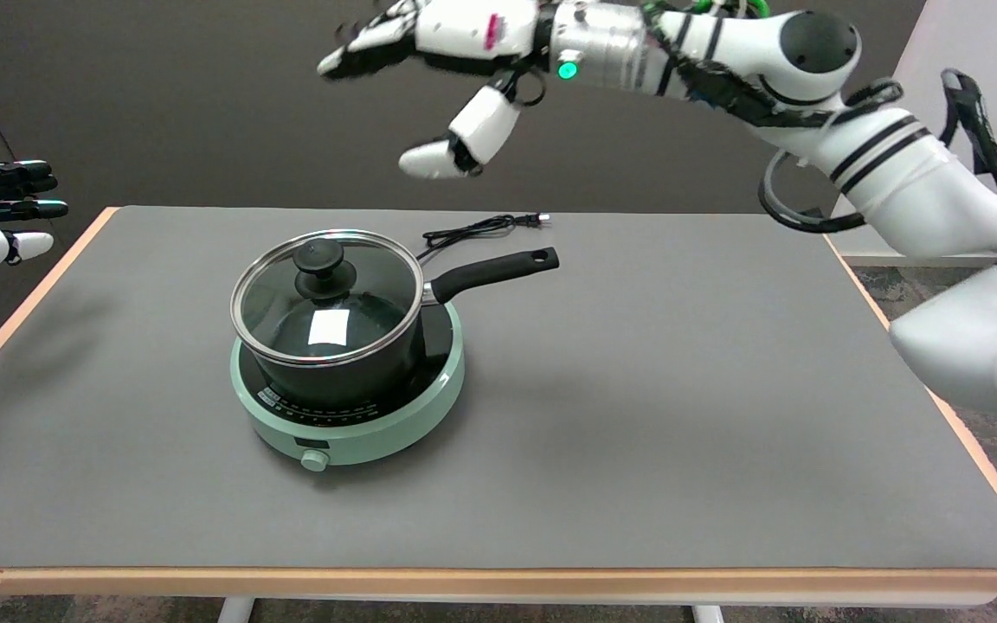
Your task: Pick up the pot lid.
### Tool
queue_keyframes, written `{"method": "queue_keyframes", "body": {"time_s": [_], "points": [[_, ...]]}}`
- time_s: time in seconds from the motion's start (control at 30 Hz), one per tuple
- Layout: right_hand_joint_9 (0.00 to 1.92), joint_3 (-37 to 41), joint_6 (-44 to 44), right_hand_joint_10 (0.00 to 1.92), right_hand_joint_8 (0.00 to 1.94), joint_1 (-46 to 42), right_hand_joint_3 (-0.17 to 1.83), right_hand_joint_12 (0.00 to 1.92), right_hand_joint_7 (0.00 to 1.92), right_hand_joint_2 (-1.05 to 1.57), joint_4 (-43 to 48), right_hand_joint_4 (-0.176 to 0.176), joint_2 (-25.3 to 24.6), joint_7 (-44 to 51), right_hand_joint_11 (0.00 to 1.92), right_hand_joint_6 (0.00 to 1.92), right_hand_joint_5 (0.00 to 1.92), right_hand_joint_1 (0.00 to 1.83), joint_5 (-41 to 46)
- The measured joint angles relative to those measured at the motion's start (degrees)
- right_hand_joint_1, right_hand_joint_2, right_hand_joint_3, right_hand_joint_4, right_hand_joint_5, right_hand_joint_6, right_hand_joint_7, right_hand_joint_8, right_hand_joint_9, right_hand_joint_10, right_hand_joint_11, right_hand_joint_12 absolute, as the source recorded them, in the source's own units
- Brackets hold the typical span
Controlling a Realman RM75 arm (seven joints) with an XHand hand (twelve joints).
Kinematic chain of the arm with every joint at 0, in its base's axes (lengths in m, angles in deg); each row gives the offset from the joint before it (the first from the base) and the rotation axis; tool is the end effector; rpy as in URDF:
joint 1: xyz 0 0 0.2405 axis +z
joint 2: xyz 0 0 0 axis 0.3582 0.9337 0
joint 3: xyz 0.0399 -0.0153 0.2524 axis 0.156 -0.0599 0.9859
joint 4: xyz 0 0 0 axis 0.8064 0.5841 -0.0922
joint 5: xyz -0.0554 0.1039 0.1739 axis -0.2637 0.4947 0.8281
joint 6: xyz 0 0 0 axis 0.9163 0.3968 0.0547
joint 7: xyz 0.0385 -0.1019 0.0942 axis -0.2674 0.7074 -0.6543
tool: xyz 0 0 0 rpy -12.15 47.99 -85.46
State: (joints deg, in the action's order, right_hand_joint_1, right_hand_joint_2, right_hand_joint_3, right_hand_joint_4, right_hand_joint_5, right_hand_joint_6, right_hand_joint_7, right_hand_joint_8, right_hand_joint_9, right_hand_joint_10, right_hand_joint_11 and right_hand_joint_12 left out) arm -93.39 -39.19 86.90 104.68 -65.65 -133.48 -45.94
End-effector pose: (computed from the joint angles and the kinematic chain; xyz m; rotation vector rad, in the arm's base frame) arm -0.0053 -0.4744 0.2315 2.4661 0.0676 0.0037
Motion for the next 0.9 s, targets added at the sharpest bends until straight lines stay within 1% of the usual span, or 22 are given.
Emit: {"method": "queue_keyframes", "body": {"time_s": [0.07,0.13,0.37,0.43,0.67,0.7,0.77,0.8,0.9], "points": [[0.46,-1.24,1.67,0.25,0.2,1.05,0.85,0.35,0.43,0.59,0.23,0.013,-0.85,-1.53,0.17,0.19,0.36,0.57,-2.08],[0.43,-2.44,2.99,0.31,0.21,1.99,0.97,0.44,0.43,0.57,0.39,0.015,-1.67,-2.82,0.13,0.2,0.37,0.51,-3.82],[0.43,-6.41,5.32,0.31,0.21,4.54,0.98,0.44,0.43,0.58,0.7,0.021,-4.7,-6.15,0.13,0.22,0.37,0.54,-8.52],[0.44,-7.21,5.43,0.32,0.21,5.02,0.97,0.45,0.43,0.57,0.69,0.03,-5.47,-6.76,0.14,0.22,0.38,0.55,-9.42],[0.44,-9.49,4.31,0.33,0.22,6.34,0.98,0.45,0.43,0.57,-0.49,0.04,-8.85,-8.22,0.15,0.22,0.36,0.58,-13.01],[0.47,-9.74,3.96,0.29,0.21,6.48,0.91,0.39,0.43,0.58,-0.71,0.041,-9.29,-8.36,0.18,0.21,0.37,0.63,-13.52],[0.45,-10.21,2.92,0.33,0.22,6.78,0.98,0.45,0.42,0.56,-1.22,0.045,-10.24,-8.63,0.16,0.21,0.35,0.6,-14.69],[0.45,-10.4,2.42,0.33,0.22,6.88,0.98,0.45,0.42,0.55,-1.47,0.047,-10.68,-8.73,0.16,0.21,0.35,0.61,-15.19],[0.45,-10.9,0.52,0.34,0.22,6.97,0.98,0.45,0.42,0.56,-2.25,0.066,-11.91,-9.0,0.16,0.21,0.35,0.64,-16.97]]}}
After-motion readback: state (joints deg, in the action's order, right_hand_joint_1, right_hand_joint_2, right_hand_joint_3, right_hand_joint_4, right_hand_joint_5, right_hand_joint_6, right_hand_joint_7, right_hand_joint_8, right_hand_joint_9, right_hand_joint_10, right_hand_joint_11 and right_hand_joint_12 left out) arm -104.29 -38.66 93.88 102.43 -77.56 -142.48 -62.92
